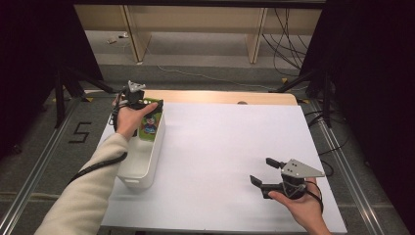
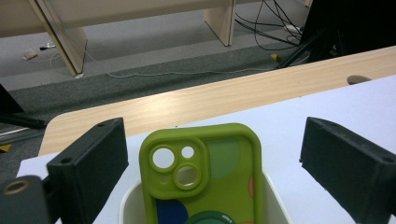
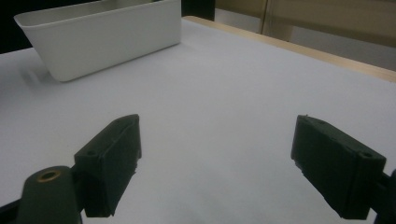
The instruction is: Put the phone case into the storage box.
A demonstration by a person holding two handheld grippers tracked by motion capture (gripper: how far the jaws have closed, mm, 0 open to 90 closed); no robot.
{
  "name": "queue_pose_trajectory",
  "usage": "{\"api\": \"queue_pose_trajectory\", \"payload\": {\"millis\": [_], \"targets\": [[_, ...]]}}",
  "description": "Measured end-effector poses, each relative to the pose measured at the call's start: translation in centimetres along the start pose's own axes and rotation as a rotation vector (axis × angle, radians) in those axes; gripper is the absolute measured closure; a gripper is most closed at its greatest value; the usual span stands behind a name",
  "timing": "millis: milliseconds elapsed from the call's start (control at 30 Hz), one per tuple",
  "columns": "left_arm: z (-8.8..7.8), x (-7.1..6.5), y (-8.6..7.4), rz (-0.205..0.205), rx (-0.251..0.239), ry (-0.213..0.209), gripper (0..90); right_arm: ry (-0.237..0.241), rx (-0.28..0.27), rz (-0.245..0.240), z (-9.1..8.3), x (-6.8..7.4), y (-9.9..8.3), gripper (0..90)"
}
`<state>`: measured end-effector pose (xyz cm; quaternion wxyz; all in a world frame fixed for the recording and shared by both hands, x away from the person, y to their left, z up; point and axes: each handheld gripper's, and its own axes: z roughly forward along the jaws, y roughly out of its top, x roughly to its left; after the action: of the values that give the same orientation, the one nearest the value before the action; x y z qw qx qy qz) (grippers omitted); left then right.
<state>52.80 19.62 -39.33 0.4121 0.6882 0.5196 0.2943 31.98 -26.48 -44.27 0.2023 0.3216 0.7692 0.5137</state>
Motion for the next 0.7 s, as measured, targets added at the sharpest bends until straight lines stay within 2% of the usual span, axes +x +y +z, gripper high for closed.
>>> {"api": "queue_pose_trajectory", "payload": {"millis": [700], "targets": [[-1.5, -0.7, -0.5, 0.026, -0.003, -0.031, 8.1, 0.0, -0.001, 0.001, 0.0, 0.0, 0.0, 17.2]]}}
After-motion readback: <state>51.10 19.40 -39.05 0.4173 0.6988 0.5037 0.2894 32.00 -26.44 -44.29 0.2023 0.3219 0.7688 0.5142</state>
